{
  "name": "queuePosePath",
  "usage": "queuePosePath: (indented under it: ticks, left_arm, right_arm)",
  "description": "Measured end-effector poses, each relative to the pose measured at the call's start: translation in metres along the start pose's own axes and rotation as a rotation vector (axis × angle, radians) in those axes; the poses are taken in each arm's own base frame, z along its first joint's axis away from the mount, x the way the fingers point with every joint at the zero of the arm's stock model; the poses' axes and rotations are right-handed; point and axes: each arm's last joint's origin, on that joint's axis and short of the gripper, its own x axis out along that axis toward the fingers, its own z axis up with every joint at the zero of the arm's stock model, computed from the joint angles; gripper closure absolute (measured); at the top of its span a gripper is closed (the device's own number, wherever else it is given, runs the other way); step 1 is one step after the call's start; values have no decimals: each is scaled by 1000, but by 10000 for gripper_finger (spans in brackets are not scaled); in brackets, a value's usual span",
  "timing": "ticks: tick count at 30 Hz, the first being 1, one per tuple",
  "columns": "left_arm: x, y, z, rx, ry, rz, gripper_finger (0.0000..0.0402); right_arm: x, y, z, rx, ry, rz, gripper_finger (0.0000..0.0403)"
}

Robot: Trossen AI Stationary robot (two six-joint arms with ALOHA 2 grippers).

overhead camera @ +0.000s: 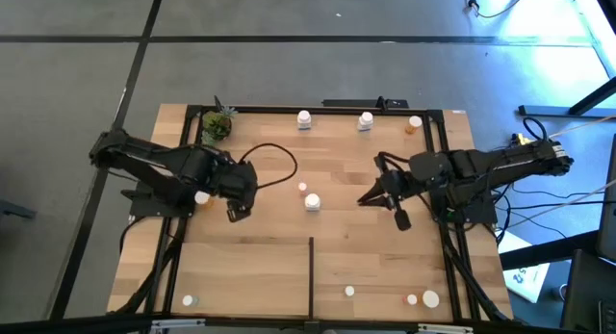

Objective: Pick and place medicine bottles onto shelf by color
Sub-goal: Put the bottom white pill bottle on the shelf

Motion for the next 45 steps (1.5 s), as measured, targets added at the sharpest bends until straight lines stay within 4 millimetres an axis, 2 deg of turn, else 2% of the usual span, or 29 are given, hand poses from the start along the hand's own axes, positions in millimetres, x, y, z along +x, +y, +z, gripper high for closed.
queuePosePath:
  ticks: [6, 13, 19, 27, 30, 35, 45]
  left_arm:
    - [24, 7, 2, 24, -87, -58, 177]
    - [50, 9, 13, 159, -234, -107, 177]
    - [76, 6, 20, 253, -333, -264, 177]
    - [94, 9, 30, 334, -460, -249, 177]
    - [94, 7, 34, 351, -520, -255, 177]
    - [105, -2, 47, 365, -593, -261, 177]
    - [131, -10, 54, 349, -539, -253, 177]
  right_arm:
    - [-9, -10, 8, 24, 41, -51, 367]
    - [-13, -22, 19, 73, 88, -141, 367]
    - [3, -28, 22, 123, 175, -155, 367]
    - [22, -32, 32, 160, 260, -162, 367]
    - [26, -32, 30, 161, 280, -163, 367]
    - [28, -33, 26, 164, 302, -163, 367]
    - [30, -32, 26, 163, 305, -161, 367]
